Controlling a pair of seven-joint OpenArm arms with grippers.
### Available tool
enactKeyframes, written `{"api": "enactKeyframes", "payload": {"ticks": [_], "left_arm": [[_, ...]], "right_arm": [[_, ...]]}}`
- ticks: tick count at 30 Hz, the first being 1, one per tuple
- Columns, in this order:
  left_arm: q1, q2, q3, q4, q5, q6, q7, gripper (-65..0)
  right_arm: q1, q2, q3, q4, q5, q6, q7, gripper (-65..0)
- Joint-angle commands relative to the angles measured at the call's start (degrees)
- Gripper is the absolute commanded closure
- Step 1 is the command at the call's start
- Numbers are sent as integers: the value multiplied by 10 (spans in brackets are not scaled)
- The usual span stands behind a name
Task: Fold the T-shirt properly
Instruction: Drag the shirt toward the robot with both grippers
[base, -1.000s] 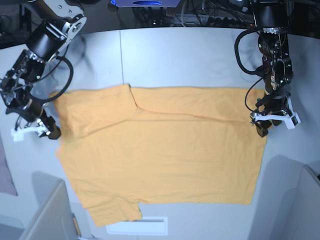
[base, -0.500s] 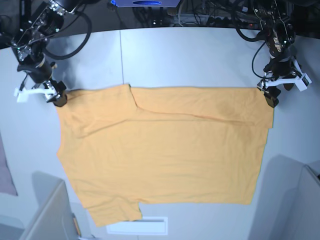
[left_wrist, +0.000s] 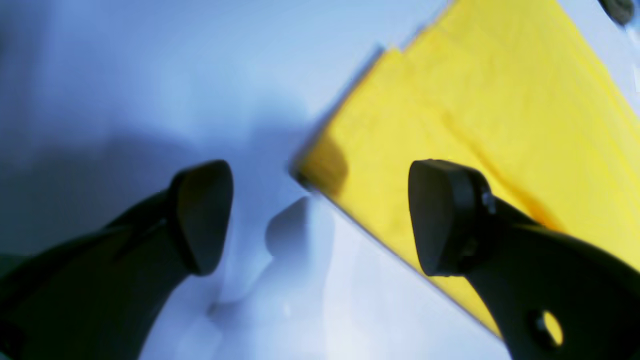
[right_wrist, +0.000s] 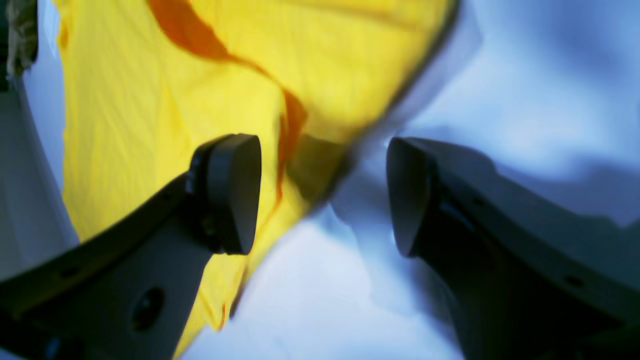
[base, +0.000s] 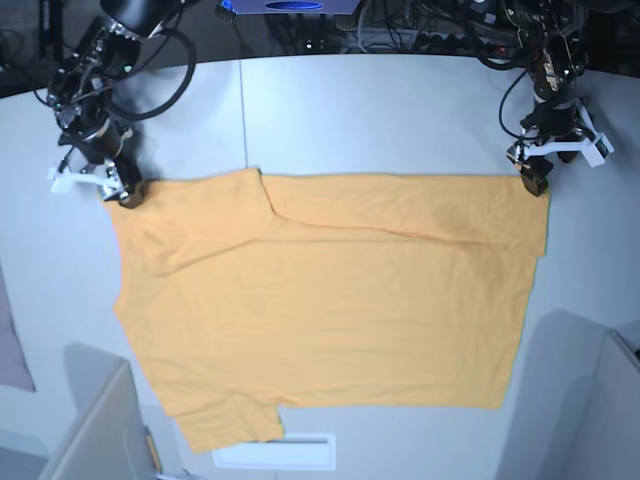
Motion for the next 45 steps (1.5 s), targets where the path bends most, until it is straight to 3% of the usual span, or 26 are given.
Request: {"api": "enactKeyframes", "payload": {"ticks": [1, 14, 22, 24, 29, 32, 40, 42, 45], "left_arm": [[-1, -8, -4, 0, -6, -5, -11, -525], [-69, -5, 3, -85, -9, -6, -10, -523], [-94, -6, 3, -103, -9, -8, 37, -513], [-94, -6, 3, -103, -9, -8, 37, -443], [-94, -6, 1, -103, -9, -8, 37, -148], [-95, -8, 2, -112, -9, -8, 37, -8], [-97, -8, 1, -119, -9, -8, 37, 0], [-96, -9, 1, -119, -9, -9, 37, 0], [-95, -9, 2, -118, -9, -9, 37, 0]], "right_arm": [[1, 2, 1, -2, 0, 0, 7, -371], [5, 21, -2, -20, 0, 0, 24, -369], [6, 21, -2, -20, 0, 0, 26, -369], [6, 21, -3, -20, 0, 0, 26, -368], [13, 21, -1, -24, 0, 0, 26, -366], [24, 21, 0, -43, 0, 3, 31, -306], [26, 22, 0, -65, 4, 7, 70, -65], [27, 22, 0, -65, 5, 26, 70, -6], [26, 33, 1, -64, 5, 53, 66, 0]]}}
